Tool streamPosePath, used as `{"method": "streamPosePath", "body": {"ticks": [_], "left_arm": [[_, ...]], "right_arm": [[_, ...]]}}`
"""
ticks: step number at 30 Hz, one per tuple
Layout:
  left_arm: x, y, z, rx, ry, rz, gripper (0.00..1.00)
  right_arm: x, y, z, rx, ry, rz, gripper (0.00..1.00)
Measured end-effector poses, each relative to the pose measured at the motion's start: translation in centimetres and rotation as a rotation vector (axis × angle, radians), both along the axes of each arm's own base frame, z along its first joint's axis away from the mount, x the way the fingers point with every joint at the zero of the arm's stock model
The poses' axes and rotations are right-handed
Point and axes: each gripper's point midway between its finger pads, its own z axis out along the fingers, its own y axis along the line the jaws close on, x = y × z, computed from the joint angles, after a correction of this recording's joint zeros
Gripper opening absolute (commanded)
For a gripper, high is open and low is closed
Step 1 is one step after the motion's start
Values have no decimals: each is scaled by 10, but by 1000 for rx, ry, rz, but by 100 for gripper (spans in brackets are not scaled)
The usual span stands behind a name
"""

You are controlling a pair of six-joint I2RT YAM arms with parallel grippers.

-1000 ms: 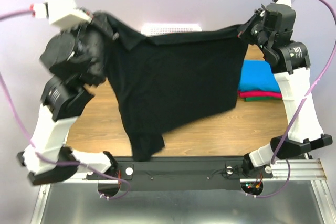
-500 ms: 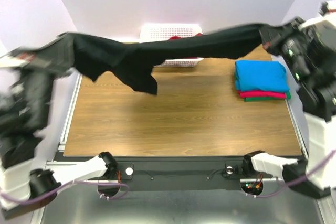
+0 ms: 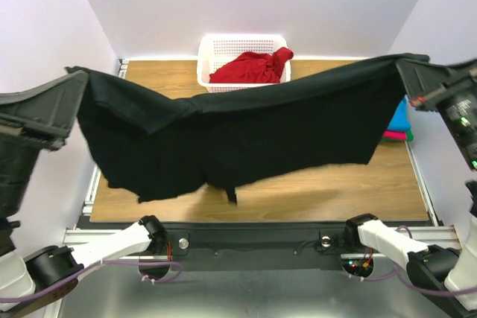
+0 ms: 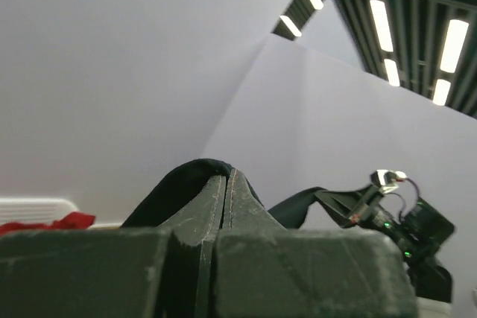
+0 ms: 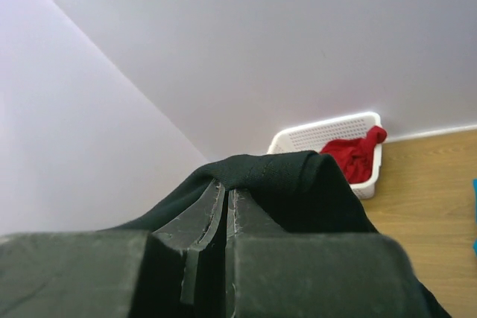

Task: Fold and stack the t-shirts
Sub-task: Flatten the tshirt out, then fold the tshirt

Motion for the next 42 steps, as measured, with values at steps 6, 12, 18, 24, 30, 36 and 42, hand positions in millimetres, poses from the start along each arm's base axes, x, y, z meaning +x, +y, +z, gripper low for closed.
{"method": "streamPosePath", "body": {"ticks": [6,12,18,24,30,36,42], "left_arm": [[-24,9,22,-43,-67,-66,0],[24,4,-10,-17,66,104,0],[118,-24,-104,144,289,406,0],[256,-39,-250,380,537,609,0],[335,-28,-440,589,878,531,0],[365,-31,-474,574,895,453,0],[379,-33,-461,535,830,430,0]], "right_arm": [[-38,-6,15,34,-66,26,1],[-6,-7,-23,16,50,-27,0],[95,6,-150,-75,381,-115,1],[172,15,-296,-186,699,-193,1],[231,14,-390,-254,874,-257,1],[272,-2,-449,-263,977,-293,1],[305,-8,-462,-268,975,-294,1]]}}
